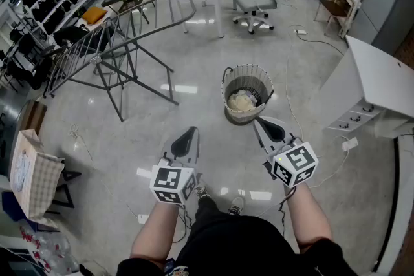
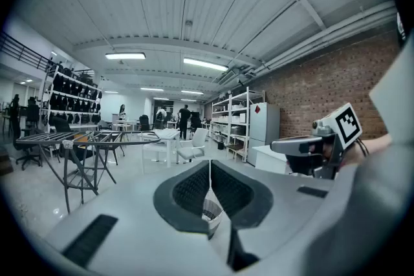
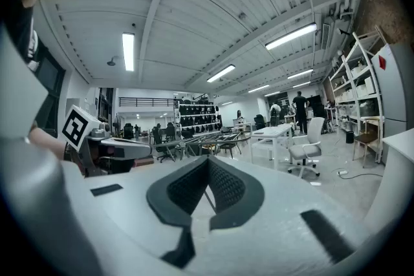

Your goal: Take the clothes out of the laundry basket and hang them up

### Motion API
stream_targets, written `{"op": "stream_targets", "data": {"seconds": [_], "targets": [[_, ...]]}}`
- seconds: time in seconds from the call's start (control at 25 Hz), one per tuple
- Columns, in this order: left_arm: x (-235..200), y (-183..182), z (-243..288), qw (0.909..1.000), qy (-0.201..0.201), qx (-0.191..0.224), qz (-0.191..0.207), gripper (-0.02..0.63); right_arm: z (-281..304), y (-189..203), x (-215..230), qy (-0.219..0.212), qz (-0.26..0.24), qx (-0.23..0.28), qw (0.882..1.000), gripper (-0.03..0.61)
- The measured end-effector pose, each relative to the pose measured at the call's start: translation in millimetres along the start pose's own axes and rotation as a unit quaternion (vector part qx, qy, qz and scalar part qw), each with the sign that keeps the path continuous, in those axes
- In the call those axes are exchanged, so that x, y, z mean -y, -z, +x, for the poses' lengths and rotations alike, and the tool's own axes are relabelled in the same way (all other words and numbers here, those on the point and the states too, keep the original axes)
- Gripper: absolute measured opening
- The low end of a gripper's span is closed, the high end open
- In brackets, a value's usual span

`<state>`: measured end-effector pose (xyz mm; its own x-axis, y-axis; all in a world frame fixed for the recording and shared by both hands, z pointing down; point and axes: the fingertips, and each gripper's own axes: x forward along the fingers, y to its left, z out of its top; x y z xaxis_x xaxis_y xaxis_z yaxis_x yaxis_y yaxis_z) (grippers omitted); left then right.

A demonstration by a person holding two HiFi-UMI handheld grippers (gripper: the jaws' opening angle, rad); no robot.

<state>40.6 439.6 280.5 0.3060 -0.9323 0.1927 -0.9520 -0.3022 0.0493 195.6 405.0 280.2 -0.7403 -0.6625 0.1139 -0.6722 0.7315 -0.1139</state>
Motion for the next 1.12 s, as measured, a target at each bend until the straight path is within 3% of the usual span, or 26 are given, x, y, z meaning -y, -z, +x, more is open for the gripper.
{"op": "stream_targets", "data": {"seconds": [0.6,0.68,0.72,0.92,1.12], "targets": [[-43,9,7,0.9998,0.000,-0.001,-0.018,0.019,34,4,-7,0.011,0.013,0.007,1.000,0.011],[-52,10,13,0.9998,0.005,-0.001,-0.021,0.087,44,5,-5,0.015,0.014,0.007,1.000,0.092],[-57,11,17,0.9997,0.008,-0.002,-0.023,0.121,49,5,-4,0.018,0.015,0.006,1.000,0.098],[-85,15,37,0.9993,0.029,-0.010,-0.020,0.182,80,5,4,0.043,0.021,0.004,0.999,0.155],[-120,11,56,0.9983,0.053,-0.018,-0.012,0.203,117,-5,12,0.075,0.031,0.009,0.997,0.204]]}}
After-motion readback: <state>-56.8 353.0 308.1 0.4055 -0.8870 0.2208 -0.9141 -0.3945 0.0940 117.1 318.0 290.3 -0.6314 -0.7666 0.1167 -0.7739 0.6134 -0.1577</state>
